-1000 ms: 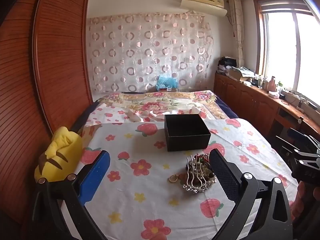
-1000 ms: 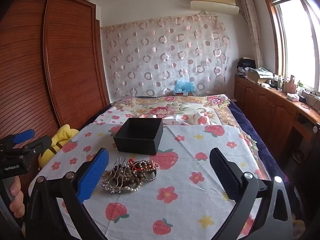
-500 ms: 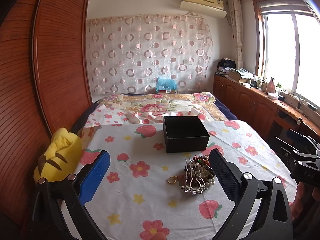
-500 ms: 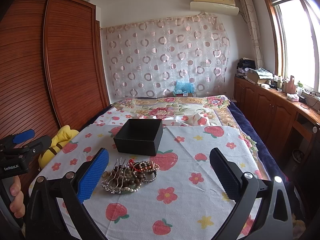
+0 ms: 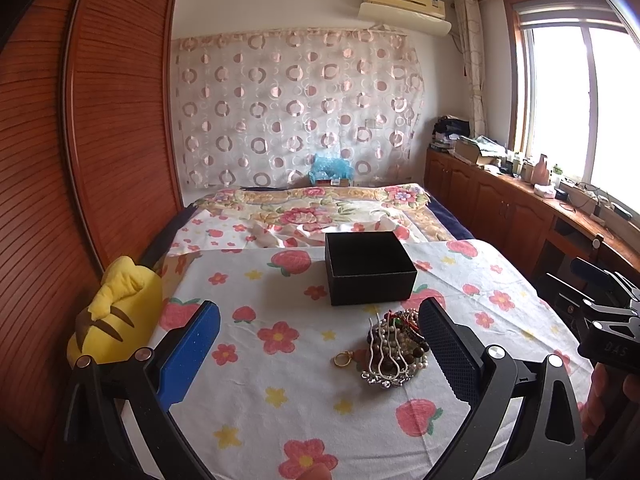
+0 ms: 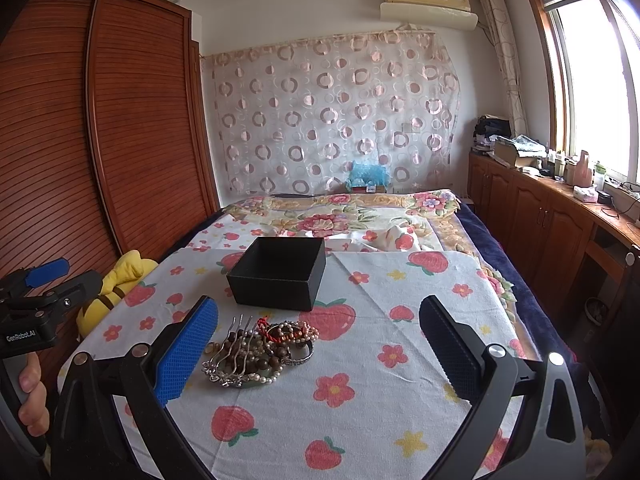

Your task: Organize jewelry

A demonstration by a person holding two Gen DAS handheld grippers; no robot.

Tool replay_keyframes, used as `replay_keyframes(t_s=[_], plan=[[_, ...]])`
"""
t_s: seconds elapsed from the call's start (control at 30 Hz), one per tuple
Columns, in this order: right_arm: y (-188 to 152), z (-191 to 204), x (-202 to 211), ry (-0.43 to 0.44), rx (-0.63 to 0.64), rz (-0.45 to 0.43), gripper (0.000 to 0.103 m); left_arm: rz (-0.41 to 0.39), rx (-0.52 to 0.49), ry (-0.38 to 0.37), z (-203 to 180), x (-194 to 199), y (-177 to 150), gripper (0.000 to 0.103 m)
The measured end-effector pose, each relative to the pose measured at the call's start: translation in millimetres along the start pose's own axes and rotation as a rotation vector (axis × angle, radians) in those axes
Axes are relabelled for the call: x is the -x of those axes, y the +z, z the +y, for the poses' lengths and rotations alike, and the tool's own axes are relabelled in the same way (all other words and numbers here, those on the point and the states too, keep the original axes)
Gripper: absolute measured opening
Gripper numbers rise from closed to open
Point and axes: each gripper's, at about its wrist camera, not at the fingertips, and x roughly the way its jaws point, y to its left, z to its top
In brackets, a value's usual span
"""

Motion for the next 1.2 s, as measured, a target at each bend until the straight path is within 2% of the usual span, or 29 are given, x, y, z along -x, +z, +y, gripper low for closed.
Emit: replay_keyframes(t_s=[1.2], plan=[[-0.7, 0.5, -1.4, 0.001, -0.002, 0.000, 0.101, -0.004, 0.002, 0.000, -3.4, 4.2, 3.8, 0.096]])
